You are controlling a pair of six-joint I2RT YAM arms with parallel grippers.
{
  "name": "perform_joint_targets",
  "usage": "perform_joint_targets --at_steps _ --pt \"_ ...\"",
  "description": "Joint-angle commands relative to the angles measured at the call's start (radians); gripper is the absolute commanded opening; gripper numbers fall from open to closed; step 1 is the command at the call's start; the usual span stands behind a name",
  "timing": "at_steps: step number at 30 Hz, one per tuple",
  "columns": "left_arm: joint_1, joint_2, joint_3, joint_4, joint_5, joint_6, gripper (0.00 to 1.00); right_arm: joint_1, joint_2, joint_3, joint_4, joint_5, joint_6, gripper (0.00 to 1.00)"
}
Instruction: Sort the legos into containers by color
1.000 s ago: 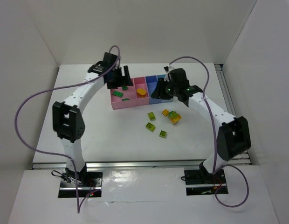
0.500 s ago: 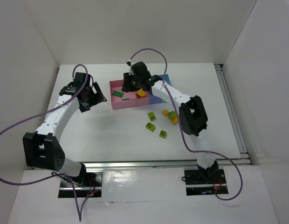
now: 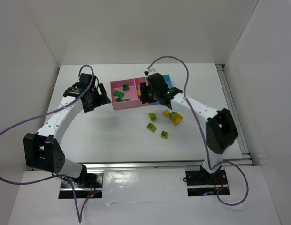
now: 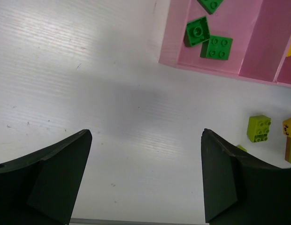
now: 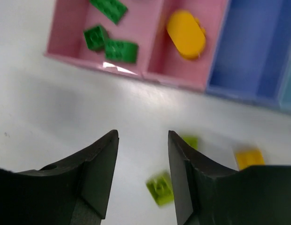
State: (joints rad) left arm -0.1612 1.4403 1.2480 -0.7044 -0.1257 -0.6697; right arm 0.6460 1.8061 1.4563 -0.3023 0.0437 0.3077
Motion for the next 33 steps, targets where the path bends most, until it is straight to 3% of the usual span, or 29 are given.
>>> perform_joint_targets --at_steps 1,4,7,14,20,30,33 --pt "-0.037 -0.011 0.018 0.02 -0.037 0.042 0.95 0.024 -0.201 -0.243 0.033 0.103 0.013 0.53" --pt "-0.079 -0.011 0.005 0.052 -0.055 0.051 0.95 0.024 -0.336 -0.44 -0.036 0.123 0.046 0.75" --pt "-0.095 -0.021 -0.004 0.082 -0.077 0.051 0.94 0.034 -0.416 -0.563 -0.084 0.159 0.105 0.86" --pt "-0.127 0.025 0.005 0.082 -0.1 0.051 0.94 0.043 -0.445 -0.663 -0.118 0.143 0.237 0.87" --pt "-0.158 0.037 0.024 0.082 -0.13 0.051 0.93 0.052 -0.352 -0.672 -0.055 0.102 0.246 0.87" --pt "-0.158 0.049 0.033 0.082 -0.141 0.062 0.93 0.052 -0.271 -0.639 -0.012 0.093 0.228 0.66" --pt "-0.158 0.049 0.033 0.082 -0.141 0.062 0.93 0.061 -0.261 -0.616 -0.012 0.114 0.228 0.46"
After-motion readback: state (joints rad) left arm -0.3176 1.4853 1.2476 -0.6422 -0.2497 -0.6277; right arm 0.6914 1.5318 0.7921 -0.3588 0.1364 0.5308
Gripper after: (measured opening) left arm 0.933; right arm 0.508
